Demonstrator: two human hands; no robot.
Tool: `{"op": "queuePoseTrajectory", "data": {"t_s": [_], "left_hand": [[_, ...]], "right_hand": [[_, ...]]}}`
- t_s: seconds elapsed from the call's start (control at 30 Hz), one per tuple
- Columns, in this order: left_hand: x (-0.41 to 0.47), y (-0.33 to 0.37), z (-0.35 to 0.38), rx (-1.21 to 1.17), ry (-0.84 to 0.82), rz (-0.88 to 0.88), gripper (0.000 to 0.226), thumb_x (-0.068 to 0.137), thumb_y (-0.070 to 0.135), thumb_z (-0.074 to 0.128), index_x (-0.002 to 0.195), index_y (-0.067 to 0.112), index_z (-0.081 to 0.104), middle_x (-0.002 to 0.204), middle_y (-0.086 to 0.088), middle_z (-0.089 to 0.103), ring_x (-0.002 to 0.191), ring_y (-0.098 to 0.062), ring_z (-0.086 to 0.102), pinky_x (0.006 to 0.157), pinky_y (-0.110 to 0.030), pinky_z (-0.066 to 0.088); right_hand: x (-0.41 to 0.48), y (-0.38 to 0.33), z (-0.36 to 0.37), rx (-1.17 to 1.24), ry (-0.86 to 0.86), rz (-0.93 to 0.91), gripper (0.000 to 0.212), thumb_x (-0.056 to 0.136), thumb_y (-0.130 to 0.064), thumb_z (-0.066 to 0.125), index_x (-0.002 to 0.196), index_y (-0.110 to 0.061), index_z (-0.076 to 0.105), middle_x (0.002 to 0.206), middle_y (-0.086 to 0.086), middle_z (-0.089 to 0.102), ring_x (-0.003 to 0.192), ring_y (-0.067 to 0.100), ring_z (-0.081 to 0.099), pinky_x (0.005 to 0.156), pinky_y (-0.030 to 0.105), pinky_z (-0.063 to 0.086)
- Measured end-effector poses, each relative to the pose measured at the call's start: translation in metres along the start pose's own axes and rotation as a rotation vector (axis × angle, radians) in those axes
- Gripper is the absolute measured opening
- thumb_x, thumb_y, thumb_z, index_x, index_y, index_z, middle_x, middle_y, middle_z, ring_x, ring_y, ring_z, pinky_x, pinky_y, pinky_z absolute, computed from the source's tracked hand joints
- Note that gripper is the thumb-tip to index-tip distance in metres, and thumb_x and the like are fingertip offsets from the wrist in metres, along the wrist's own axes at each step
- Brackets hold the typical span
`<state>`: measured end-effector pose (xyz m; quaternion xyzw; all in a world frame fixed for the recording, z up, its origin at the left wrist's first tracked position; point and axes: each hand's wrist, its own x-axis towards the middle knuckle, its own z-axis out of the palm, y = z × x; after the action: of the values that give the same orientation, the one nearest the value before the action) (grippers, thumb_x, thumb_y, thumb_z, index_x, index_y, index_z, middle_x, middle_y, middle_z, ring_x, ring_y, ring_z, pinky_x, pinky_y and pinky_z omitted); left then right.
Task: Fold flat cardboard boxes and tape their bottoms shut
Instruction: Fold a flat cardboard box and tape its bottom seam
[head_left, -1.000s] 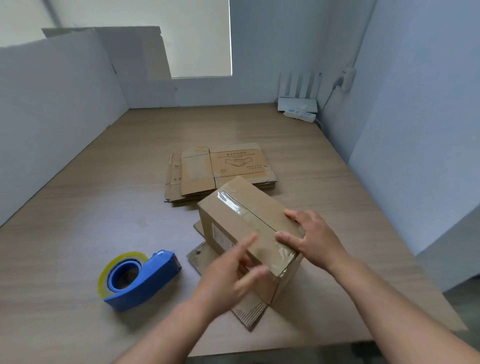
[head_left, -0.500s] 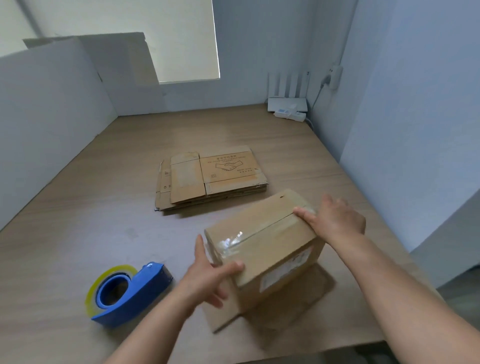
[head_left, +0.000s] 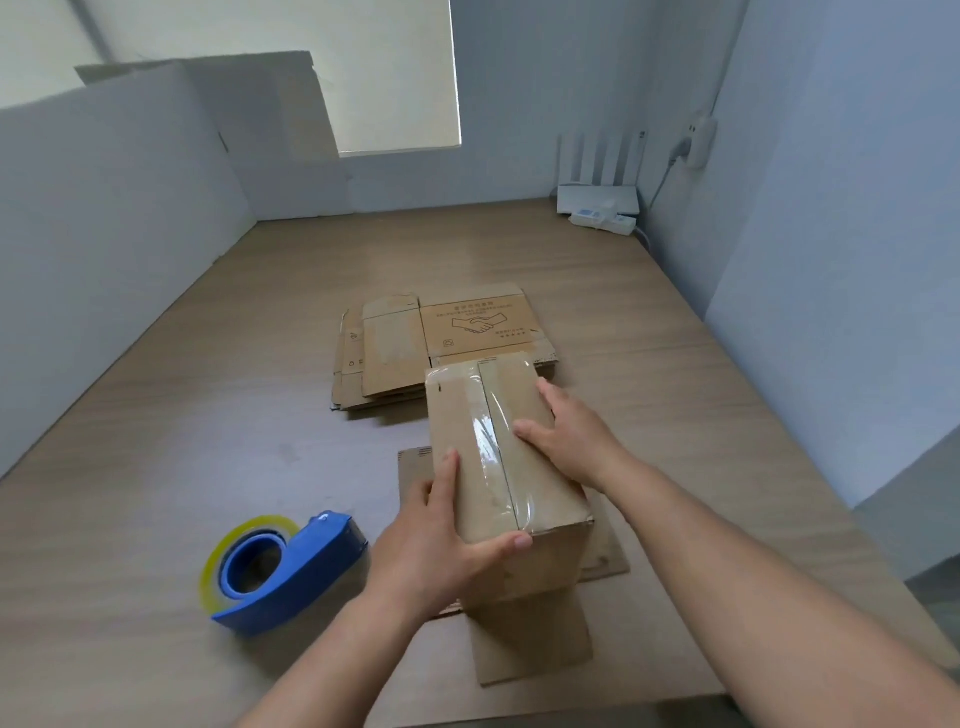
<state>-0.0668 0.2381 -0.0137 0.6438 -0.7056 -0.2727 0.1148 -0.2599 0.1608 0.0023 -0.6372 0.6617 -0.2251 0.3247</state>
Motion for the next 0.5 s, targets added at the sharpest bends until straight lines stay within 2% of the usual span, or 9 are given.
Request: {"op": "queuePoseTrajectory", "data": {"t_s": [0.1,0.13,0.27,0.37,0.43,0.5], "left_hand": [[0.014,0.002,-0.001,0.026,0.048,-0.050,0.123,0.044,0.100,0.035,0.145,0.045,-0.010,0.144,0.005,0.032,0.121,-0.016,0.048,0.083,-0.032,0.048],[0.018,0.002,-0.002,0.037,0.053,-0.052,0.122,0.048,0.098,0.038,0.146,0.043,-0.008,0.145,0.005,0.033,0.122,-0.017,0.048,0.084,-0.032,0.048],[0.029,-0.007,-0.004,0.084,0.039,-0.026,0.125,0.043,0.099,0.030,0.147,0.042,-0.009,0.148,0.005,0.032,0.124,-0.017,0.046,0.087,-0.033,0.049],[0.022,-0.028,-0.010,-0.090,-0.017,0.057,0.118,0.049,0.099,0.033,0.147,0.047,-0.008,0.152,0.010,0.025,0.123,-0.011,0.045,0.095,-0.034,0.048],[0.013,-0.054,-0.017,-0.219,0.066,0.044,0.108,0.060,0.092,0.040,0.149,0.043,0.005,0.151,0.010,0.028,0.122,-0.008,0.045,0.098,-0.038,0.047],[0.005,-0.088,-0.021,-0.127,0.237,-0.070,0.095,0.073,0.078,0.047,0.150,0.028,0.023,0.148,0.001,0.037,0.128,-0.015,0.043,0.103,-0.041,0.043]], "right_hand": [[-0.002,-0.005,0.013,-0.031,-0.077,-0.038,0.072,0.088,-0.046,0.061,0.149,-0.033,0.025,0.157,0.009,0.018,0.145,0.017,0.015,0.115,0.027,0.016],[-0.004,-0.004,0.015,-0.037,-0.076,-0.039,0.069,0.088,-0.047,0.060,0.148,-0.037,0.027,0.158,0.010,0.015,0.146,0.017,0.013,0.117,0.029,0.016],[-0.020,0.004,0.023,-0.070,-0.062,-0.033,0.069,0.083,-0.057,0.059,0.144,-0.049,0.027,0.157,0.004,0.015,0.142,0.020,0.025,0.115,0.034,0.026],[-0.031,0.008,0.030,-0.074,-0.011,-0.031,0.069,0.083,-0.059,0.057,0.144,-0.049,0.026,0.157,0.002,0.015,0.142,0.021,0.025,0.114,0.038,0.028],[-0.034,0.009,0.032,-0.057,0.004,-0.030,0.067,0.085,-0.058,0.056,0.144,-0.048,0.026,0.156,0.004,0.017,0.142,0.021,0.025,0.114,0.038,0.028],[-0.034,0.009,0.032,-0.051,0.004,-0.026,0.066,0.085,-0.058,0.055,0.144,-0.048,0.027,0.157,0.005,0.016,0.142,0.022,0.024,0.115,0.038,0.027]]}}
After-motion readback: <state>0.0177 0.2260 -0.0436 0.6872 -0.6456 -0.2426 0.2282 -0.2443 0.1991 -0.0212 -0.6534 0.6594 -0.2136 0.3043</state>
